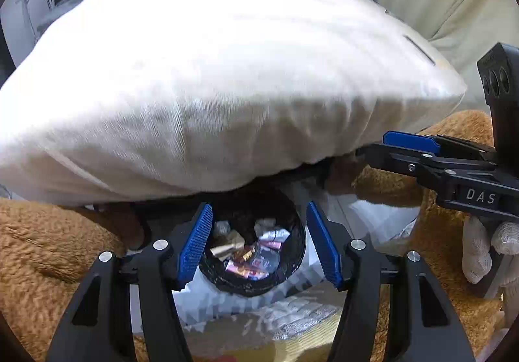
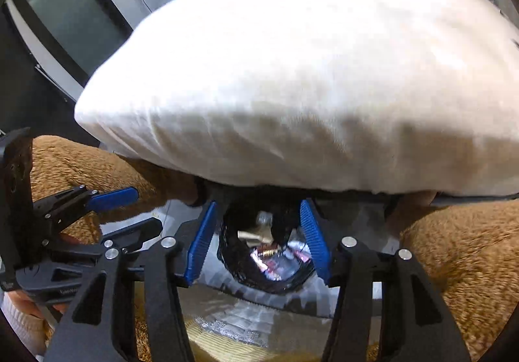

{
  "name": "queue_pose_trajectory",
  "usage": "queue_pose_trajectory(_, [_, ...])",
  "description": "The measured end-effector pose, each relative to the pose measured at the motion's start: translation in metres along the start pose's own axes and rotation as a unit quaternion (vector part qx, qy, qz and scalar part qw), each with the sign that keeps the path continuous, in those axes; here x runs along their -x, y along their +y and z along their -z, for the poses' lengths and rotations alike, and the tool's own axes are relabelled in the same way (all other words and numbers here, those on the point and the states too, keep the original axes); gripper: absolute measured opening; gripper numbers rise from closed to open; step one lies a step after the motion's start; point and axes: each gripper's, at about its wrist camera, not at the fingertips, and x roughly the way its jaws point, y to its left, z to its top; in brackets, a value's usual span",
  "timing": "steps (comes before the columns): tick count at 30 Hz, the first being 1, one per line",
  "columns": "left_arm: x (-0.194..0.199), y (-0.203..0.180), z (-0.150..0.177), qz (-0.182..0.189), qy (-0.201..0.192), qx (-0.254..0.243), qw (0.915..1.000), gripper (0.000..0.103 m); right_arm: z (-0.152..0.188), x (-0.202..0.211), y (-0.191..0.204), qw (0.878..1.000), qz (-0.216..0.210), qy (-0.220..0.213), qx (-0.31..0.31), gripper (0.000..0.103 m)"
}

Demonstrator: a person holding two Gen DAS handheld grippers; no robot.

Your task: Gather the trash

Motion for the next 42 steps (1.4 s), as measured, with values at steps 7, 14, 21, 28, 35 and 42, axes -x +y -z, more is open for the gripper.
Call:
queue_pose_trajectory(7, [0.049,0.004,-0.024,-0.005,-0.089,-0.011,0.996,0.059,-0.022,0.049,-0.007,0.996,0.007,-0.088,0.024,0.057])
queue_pose_trajectory(14, [0.097,0.01,-0.045,-0.013,-0.165,-0.028,0.9859,0.059,-0.04,0.094,-0.014,0.985,0.027,-0.166,0.046,0.059])
queue_pose_trajectory(21, [0.122,0.017,-0.046,-0.031,-0.214,-0.037,0.9757,0.087,-0.055,0.125,-0.023,0.973,0.038,-0.215,0.07,0.072])
queue_pose_trajectory(28, [0.129,0.022,-0.037,-0.031,-0.247,-0.05,0.9671,0.097,-0.046,0.143,-0.027,0.96,0.054,-0.259,0.096,0.099])
queue_pose_trajectory(35, [0.128,0.022,-0.031,-0.028,-0.253,-0.048,0.966,0.097,-0.049,0.142,-0.02,0.957,0.066,-0.259,0.117,0.099])
queue_pose_trajectory(42, [0.125,0.015,-0.028,-0.042,-0.254,-0.06,0.9645,0.097,-0.048,0.136,-0.02,0.958,0.068,-0.254,0.116,0.099])
